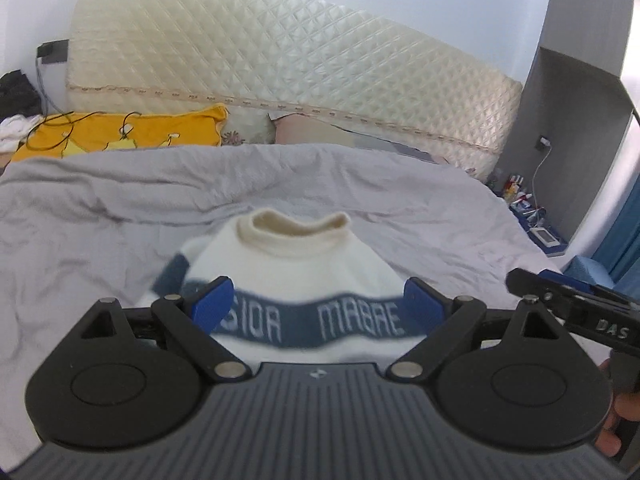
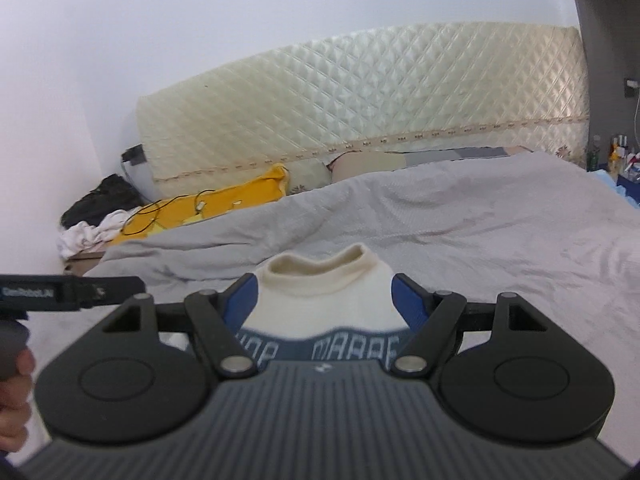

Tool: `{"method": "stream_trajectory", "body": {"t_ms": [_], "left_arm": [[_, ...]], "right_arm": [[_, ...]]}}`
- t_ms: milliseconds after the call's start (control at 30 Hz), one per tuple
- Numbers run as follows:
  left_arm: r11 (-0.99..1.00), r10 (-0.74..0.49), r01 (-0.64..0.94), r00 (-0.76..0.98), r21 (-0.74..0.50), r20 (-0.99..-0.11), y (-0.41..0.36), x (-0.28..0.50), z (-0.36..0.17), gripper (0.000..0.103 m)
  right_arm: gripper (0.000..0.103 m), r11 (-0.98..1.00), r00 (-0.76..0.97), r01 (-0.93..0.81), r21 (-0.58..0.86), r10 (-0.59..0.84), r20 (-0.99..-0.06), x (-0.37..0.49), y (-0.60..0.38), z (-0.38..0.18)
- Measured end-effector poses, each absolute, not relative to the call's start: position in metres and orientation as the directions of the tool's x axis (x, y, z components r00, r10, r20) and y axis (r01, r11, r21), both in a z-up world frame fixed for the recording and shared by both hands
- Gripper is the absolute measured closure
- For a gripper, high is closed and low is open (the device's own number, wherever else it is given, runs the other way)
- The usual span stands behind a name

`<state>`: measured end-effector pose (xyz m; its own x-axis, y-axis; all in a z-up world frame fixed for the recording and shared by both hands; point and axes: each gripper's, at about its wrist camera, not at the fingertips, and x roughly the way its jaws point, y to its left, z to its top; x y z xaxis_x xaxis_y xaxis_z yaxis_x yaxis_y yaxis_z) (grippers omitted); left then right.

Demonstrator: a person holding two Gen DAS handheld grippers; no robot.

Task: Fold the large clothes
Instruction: 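Lay the sweater flat on the bed and open both tools, then grasp the sleeve cuff with the right tool and fold it across the sweater front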

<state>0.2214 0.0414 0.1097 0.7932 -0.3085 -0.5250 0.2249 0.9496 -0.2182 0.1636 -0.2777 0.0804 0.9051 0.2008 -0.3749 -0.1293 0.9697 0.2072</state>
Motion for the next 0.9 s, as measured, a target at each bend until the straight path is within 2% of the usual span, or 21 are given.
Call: {"method": "stream_trajectory", "body": {"t_ms": [300,500,733,833,900], "left_arm": [[0.934,-0.35,0.246,0.773,-0.257,-0.529,0.017,0.128,0.069,0.009],[0.92,-0.39,0.278,0.722,-0.278,-0.571,-0.013,0.125,0.026,0.009],[0.904,-0.428,0.302,0.654,-0.303,-0.623,-0.04,0.15,-0.025,0.01],[0.907,-0.421,0.291,0.642,-0.304,-0.641,-0.046,0.16,-0.048,0.01],[0.917,-0.399,0.282,0.645,-0.282,-0.652,-0.05,0.167,-0.062,0.012]], "right_arm": [[0.028,0.965,0.901,-0.092,0.244,0.185,-0.393,0.084,-0.3,0.055],[0.028,0.942,0.874,0.002,0.336,0.162,-0.458,0.084,-0.333,0.015],[0.029,0.908,0.805,0.017,0.418,0.236,-0.545,0.103,-0.358,-0.049],[0.037,0.868,0.777,0.081,0.489,0.253,-0.577,0.113,-0.368,-0.074],[0.053,0.827,0.753,0.146,0.543,0.264,-0.603,0.118,-0.376,-0.091]]}}
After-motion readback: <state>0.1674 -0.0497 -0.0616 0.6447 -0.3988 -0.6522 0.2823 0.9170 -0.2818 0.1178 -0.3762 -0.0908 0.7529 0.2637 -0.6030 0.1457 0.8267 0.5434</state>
